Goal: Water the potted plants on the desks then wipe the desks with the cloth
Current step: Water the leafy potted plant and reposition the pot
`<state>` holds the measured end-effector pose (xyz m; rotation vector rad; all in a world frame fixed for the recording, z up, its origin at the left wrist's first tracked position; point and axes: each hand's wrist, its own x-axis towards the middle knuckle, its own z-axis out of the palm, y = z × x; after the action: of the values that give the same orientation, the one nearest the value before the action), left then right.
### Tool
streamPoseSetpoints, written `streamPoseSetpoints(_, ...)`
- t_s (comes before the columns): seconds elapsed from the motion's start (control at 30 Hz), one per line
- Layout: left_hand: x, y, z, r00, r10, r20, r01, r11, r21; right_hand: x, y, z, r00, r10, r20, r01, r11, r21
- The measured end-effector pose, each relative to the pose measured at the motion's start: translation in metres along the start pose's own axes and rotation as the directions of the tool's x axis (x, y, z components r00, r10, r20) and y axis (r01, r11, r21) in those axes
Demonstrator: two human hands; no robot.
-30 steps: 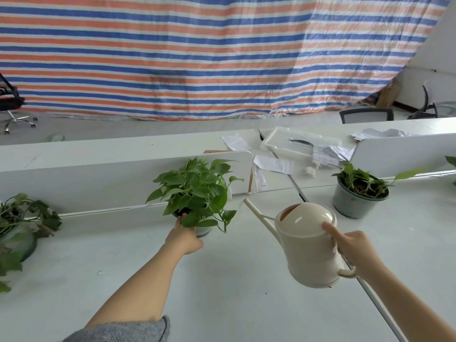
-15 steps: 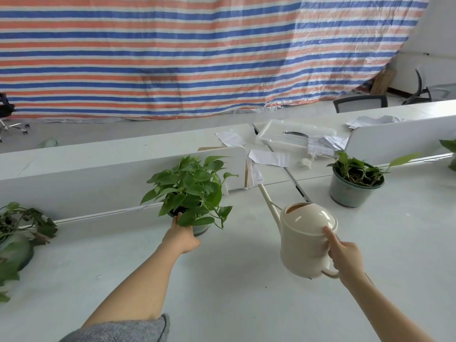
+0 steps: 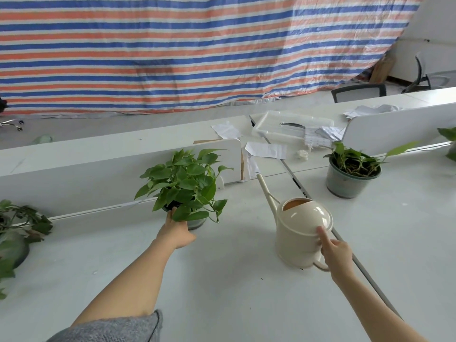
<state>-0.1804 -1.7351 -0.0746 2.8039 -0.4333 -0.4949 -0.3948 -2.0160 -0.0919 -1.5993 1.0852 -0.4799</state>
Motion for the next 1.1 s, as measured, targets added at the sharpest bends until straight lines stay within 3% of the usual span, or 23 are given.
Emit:
streamPoseSetpoints(0.43, -0.001, -0.001, 0.001, 1.0, 0.02, 0.002, -0.02, 1.0, 0.003, -0.016, 0.024, -0.001, 0.994, -0.023, 0.106, 0.019, 0.999, 0.043)
streamPoseSetpoints(0.5, -0.001, -0.001, 0.001, 1.0, 0.022, 0.001, -0.022, 1.0, -0.002, -0.022, 0.022, -0.004, 0.994, -0.098, 0.056, 0.099, 0.995, -0.017)
streamPoseSetpoints(0.57, -0.002, -0.001, 0.001, 1.0, 0.022, -0.002, -0.022, 1.0, -0.005, -0.023, 0.013, -0.007, 0.977, -0.189, -0.1, 0.183, 0.981, -0.071)
streamPoseSetpoints(0.67, -0.002, -0.002, 0.002, 1.0, 0.009, -0.011, -0.009, 1.0, -0.01, -0.018, -0.017, -0.004, 0.924, -0.254, -0.285, 0.264, 0.964, -0.004)
streamPoseSetpoints(0.8, -0.005, -0.004, 0.008, 1.0, 0.002, -0.014, -0.003, 1.0, -0.031, -0.019, -0.053, 0.032, 0.862, -0.463, -0.205, 0.438, 0.885, -0.156)
streamPoseSetpoints(0.9, -0.006, -0.007, 0.01, 0.999, 0.012, -0.036, -0.014, 0.998, -0.056, -0.031, -0.065, 0.07, 0.809, -0.586, -0.049, 0.565, 0.797, -0.213)
streamPoseSetpoints(1.03, -0.01, -0.017, 0.026, 0.971, 0.079, -0.227, -0.124, 0.973, -0.195, -0.037, -0.061, 0.118, 0.848, -0.487, 0.211, 0.526, 0.823, -0.213)
streamPoseSetpoints(1.1, -0.01, -0.025, 0.041, 0.966, 0.026, -0.256, -0.095, 0.961, -0.261, -0.029, -0.051, 0.142, 0.867, -0.375, 0.327, 0.464, 0.848, -0.258)
